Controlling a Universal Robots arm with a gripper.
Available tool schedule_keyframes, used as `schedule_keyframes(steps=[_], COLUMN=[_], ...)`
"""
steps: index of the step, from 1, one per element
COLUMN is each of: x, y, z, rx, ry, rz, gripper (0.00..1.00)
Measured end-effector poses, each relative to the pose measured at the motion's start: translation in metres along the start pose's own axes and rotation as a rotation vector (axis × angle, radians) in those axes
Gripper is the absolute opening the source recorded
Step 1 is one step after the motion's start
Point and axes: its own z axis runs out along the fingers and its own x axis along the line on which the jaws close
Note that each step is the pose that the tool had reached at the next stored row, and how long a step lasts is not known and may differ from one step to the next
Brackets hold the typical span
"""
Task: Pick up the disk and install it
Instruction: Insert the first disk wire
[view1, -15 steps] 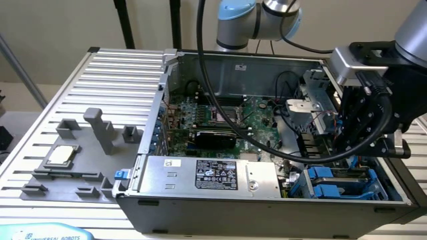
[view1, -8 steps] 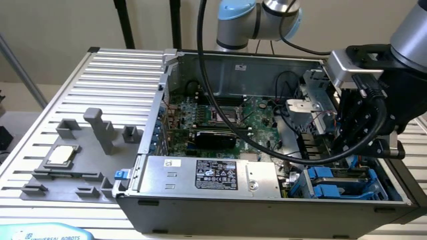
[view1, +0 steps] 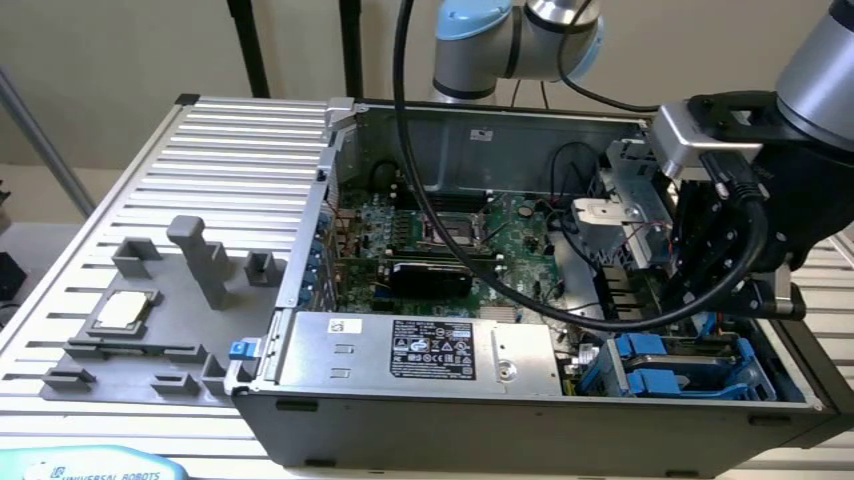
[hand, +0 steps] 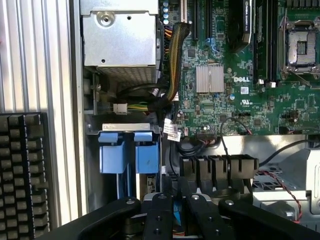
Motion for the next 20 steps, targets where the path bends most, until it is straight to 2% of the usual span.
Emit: schedule_keyframes(steps=[16, 20], x=[0.012, 0.014], y=[-0.0004, -0.0048], z=[0.0025, 0.0046], rx=[0.0, 0.0001], ry=[-0.0003, 0.0], rz=[0.0, 0.0], gripper=[0.16, 0.16])
